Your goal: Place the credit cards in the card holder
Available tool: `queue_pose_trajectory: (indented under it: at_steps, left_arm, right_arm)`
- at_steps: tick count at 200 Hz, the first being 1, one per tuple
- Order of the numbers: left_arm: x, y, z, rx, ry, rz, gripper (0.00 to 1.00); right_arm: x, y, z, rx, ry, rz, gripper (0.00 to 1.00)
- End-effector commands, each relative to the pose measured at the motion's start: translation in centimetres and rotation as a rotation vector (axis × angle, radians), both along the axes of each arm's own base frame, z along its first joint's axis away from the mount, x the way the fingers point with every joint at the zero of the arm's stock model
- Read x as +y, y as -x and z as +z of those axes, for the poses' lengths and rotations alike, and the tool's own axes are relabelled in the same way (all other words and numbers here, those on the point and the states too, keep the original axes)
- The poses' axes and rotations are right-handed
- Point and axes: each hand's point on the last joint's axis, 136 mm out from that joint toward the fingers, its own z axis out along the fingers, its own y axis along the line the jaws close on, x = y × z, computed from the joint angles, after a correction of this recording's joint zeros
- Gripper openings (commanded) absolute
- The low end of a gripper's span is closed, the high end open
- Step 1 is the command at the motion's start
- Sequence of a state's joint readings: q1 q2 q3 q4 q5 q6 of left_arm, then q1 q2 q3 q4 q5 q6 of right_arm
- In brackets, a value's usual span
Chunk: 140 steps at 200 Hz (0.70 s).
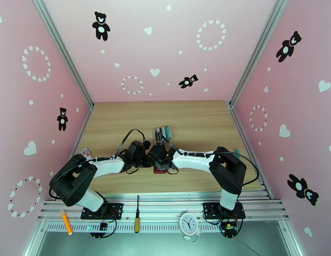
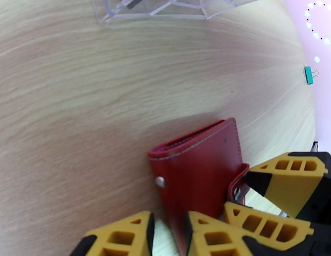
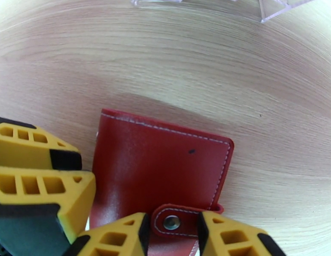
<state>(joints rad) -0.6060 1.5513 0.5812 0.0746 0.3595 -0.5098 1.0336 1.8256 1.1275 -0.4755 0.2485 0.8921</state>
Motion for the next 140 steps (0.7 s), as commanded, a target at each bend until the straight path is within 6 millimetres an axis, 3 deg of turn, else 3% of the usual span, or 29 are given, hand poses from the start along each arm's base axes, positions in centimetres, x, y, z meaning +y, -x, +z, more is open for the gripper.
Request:
queue_pose_trajectory:
  at_steps: [1,46,140]
  left_arm:
    - [-0.42,-0.21,0.19,0.001,-0.002,-0.004,0.28]
    - [-0.49,-0.2,0.22,0.002,0.001,-0.006,0.28]
    - [-0.68,-0.34,0.29,0.001,0.005,-0.01,0.27]
  right_arm:
    - [0.54,-0.15,-0.39,0.013,0.004,0.006,0.36]
    - [0.71,-0.26,-0.22,0.01,0.0,0.01,0.34]
    - [0.89,-0.2,0.07,0.014,-0.003,0.022,0.2]
